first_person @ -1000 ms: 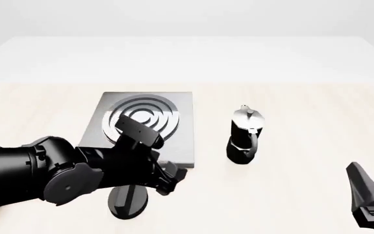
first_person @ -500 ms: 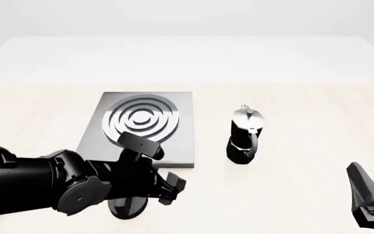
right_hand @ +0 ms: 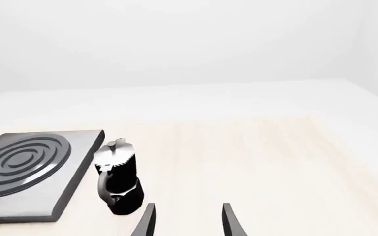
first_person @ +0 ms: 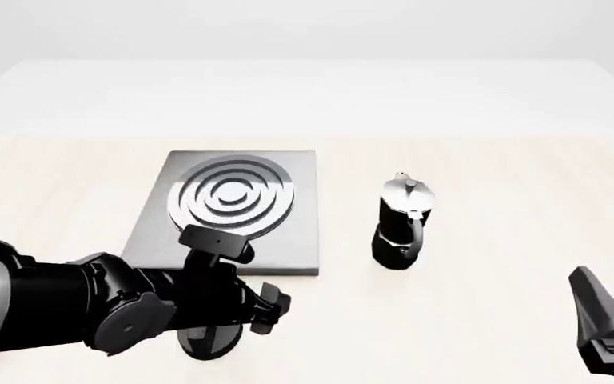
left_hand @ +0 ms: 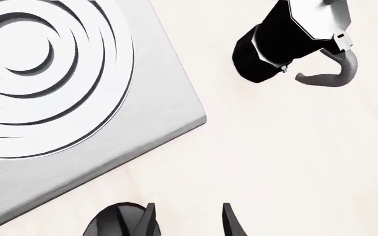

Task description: Turn on the stove and put the moka pot on it.

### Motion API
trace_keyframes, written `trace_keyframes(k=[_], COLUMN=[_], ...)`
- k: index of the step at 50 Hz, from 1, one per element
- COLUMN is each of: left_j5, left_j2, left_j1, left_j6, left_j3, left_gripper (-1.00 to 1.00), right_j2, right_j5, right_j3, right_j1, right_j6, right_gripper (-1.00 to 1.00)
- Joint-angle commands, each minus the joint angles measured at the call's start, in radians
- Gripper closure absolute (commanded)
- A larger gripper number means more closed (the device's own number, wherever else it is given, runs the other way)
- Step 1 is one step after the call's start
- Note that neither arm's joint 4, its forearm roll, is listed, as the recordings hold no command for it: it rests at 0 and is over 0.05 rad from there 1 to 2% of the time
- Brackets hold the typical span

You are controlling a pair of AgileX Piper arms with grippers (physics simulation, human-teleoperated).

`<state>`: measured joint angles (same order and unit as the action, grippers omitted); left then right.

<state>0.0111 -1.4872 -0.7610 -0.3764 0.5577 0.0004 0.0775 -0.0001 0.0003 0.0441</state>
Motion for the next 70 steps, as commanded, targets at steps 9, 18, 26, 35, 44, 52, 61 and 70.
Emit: trace_keyframes(k=[9,18,26,35,44,52,61,70], left_j5=[0.036,0.053,0.062,0.070,0.065,0.058,0.000,-0.138], left_j2=[-0.031,-0.045,-0.055,-0.060,-0.049,-0.040,0.052,0.295], left_j1=[0.038,0.049,0.062,0.084,0.093,0.101,0.119,0.180], left_j6=[-0.032,-0.045,-0.036,-0.020,-0.010,-0.009,0.009,0.083], left_j3=[-0.026,-0.036,-0.043,-0.050,-0.052,-0.053,-0.038,0.006], left_gripper=[-1.00,-1.00,-1.00,-1.00,-1.00,-1.00,-1.00,-1.00], right_j2=[0.000,0.000,0.000,0.000,0.000,0.000,0.000,0.002], right_j5=[0.002,0.005,0.005,0.007,0.007,0.006,0.003,-0.013], right_j3=[0.000,0.000,0.000,0.000,0.000,0.000,0.000,0.000], right_j1=[0.006,0.006,0.008,0.007,0.010,0.010,0.011,0.016], right_j6=[-0.003,-0.004,-0.004,-0.004,-0.002,-0.002,-0.003,-0.009], right_gripper=[-1.00,-1.00,-1.00,-1.00,-1.00,-1.00,-1.00,-1.00])
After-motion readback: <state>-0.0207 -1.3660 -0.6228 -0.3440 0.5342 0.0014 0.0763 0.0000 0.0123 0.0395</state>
